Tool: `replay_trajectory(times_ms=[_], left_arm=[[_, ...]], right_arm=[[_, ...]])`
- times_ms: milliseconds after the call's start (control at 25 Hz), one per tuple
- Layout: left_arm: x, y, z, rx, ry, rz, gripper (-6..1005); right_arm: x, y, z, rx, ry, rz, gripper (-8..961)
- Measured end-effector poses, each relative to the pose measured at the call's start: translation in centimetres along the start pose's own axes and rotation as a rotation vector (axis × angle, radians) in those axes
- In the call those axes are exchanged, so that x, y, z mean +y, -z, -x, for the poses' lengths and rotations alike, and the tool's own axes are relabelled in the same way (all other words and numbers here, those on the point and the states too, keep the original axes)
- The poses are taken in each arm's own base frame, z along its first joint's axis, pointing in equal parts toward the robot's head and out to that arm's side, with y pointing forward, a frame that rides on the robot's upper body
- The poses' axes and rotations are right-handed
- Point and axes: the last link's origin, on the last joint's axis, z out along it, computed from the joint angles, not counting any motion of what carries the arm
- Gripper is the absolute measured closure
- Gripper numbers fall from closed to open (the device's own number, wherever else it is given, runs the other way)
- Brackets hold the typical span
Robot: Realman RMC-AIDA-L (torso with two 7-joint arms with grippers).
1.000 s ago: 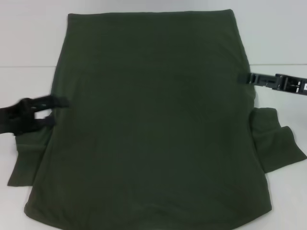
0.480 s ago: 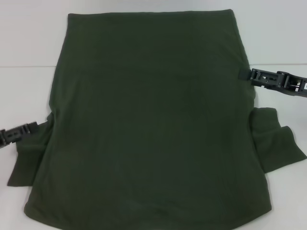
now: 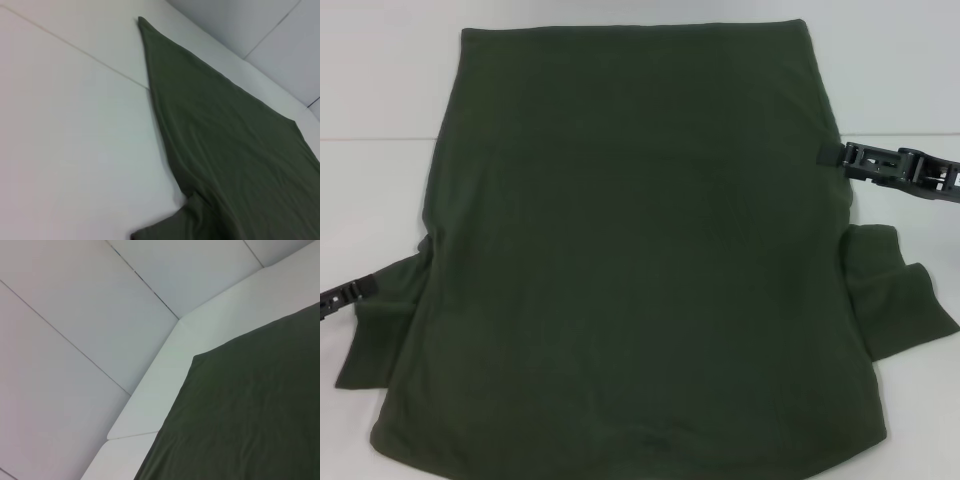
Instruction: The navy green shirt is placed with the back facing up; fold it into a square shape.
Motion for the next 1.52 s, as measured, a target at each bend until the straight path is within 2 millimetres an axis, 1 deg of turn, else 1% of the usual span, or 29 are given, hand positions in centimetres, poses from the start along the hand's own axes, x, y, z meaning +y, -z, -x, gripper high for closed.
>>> replay_trajectory(times_ms=[160,440,720,1000,1280,1520], left_arm=[[0.0,-0.4,0.4,-0.009,-0.001,-0.009,66],[0.7,-1.3,1.3,-0.019,0.007,0.009,66],[1.1,-0.7,2.3,-0.043,0.028,0.056,66],[1.1,-0.7,2.0,-0.048,0.038,0.056,67],[0.7,-0.2,2.1,-0.041,0.075,0.049,67],[1.5,-1.3,1.1,-0.04,0.049,0.068,67]], right_arm=[[0.0,0.0,0.0,0.0,0.0,0.0,11],[0.0,0.1,0.0,-0.001,-0.001,-0.001,11],[-0.3,0.4,-0.1,-0.008,-0.008,-0.009,11],[-0.3,0.5,-0.1,-0.013,-0.011,-0.007,11],[-0.4,0.6,0.0,-0.021,-0.014,-0.009,12],[-0.4,0.6,0.0,-0.026,-0.016,-0.01,12]])
